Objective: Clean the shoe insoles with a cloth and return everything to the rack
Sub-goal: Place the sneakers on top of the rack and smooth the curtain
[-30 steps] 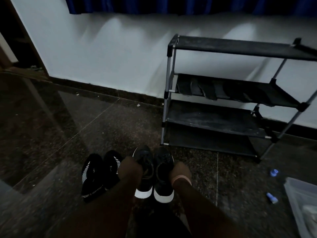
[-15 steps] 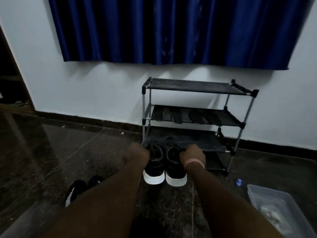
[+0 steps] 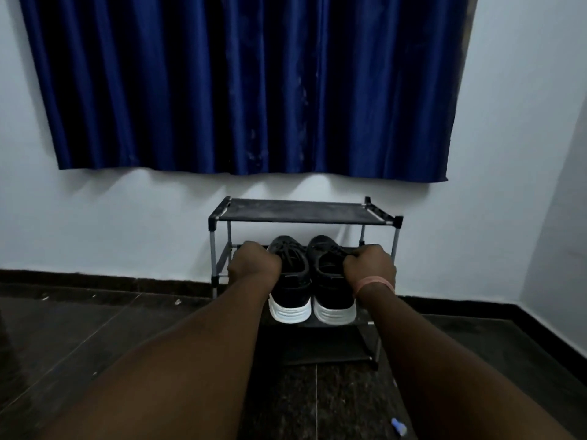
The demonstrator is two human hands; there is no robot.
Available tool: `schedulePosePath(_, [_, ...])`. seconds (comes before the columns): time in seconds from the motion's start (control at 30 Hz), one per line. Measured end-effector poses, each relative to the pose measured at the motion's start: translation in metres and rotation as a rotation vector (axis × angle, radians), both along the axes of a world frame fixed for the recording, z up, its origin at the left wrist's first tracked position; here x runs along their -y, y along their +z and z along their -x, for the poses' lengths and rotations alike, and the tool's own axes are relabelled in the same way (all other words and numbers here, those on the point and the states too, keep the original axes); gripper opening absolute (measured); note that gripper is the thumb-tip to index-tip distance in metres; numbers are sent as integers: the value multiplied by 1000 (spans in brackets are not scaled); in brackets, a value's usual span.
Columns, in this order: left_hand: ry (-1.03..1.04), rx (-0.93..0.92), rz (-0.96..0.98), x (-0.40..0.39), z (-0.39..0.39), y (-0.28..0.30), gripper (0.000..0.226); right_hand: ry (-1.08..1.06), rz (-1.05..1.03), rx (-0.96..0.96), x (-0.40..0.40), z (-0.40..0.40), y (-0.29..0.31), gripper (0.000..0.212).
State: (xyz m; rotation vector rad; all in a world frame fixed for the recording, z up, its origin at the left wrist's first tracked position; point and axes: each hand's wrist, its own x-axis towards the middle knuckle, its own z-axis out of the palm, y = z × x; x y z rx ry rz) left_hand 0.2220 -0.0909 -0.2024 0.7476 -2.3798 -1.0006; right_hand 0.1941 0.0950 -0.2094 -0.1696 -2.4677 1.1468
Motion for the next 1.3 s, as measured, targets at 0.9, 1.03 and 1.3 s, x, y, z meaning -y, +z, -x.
schedulePosePath(0.9, [37, -433, -78, -27, 96, 118, 18, -81, 233, -280, -36, 114, 91, 23])
schedulePosePath(1.03, [95, -372, -117, -38, 119, 103, 17, -51, 150, -231, -34, 129, 88, 23])
schedulePosePath(1.3, [35, -389, -166, -42, 185, 108, 7, -24, 96, -174, -47, 197, 103, 22])
